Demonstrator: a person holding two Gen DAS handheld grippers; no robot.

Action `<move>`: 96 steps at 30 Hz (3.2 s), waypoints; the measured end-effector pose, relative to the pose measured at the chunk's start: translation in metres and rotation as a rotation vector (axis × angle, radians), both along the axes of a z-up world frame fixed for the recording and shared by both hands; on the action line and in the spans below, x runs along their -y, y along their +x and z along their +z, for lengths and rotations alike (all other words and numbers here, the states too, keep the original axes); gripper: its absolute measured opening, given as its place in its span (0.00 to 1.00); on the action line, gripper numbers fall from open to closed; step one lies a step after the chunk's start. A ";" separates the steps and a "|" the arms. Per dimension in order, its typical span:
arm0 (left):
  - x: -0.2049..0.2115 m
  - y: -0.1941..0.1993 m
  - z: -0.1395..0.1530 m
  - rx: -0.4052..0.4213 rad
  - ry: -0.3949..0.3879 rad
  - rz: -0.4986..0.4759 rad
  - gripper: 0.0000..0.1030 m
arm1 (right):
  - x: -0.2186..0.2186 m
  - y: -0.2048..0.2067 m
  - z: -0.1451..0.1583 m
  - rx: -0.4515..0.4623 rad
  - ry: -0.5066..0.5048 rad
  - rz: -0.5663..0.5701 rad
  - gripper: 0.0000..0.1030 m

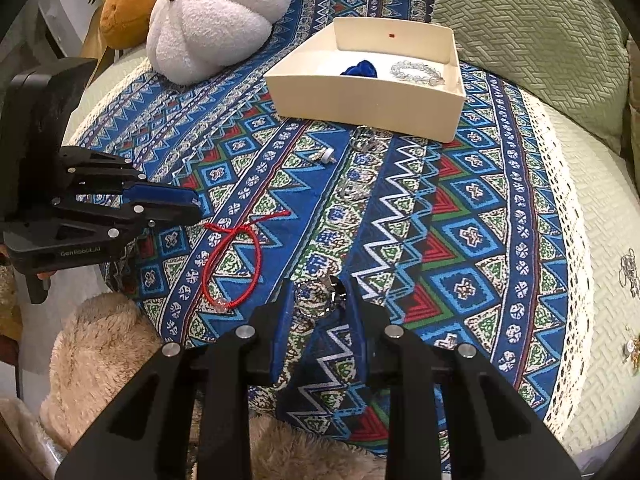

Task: Organize jewelry
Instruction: 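Grasp a silver earring with the left tool while the right tool grasps a silver ring, then release the earring into the tray with the left tool while the right tool releases the ring there, then grasp a pearl earring with the left tool while the right tool grasps another silver ring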

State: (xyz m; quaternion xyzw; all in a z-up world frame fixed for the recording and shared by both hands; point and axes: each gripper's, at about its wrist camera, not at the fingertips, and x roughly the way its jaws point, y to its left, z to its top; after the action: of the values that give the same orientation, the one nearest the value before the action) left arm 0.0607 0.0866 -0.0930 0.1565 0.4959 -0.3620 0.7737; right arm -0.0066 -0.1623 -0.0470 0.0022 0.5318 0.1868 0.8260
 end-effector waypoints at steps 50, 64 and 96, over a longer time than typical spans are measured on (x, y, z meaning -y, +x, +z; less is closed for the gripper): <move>0.097 0.194 0.064 0.247 0.096 -0.038 0.57 | 0.039 0.172 0.055 0.193 0.051 0.058 0.35; 0.073 0.053 0.034 0.193 0.087 -0.206 0.57 | 0.038 0.052 0.016 0.086 0.073 0.045 0.38; 0.088 0.062 -0.008 0.041 0.022 -0.173 0.18 | 0.002 0.116 -0.020 0.080 0.035 0.126 0.22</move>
State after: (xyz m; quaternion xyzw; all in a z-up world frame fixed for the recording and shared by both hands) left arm 0.1226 -0.0017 -0.1013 0.2148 0.4686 -0.4188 0.7476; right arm 0.1090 -0.1643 -0.0670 -0.0239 0.4943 0.2475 0.8330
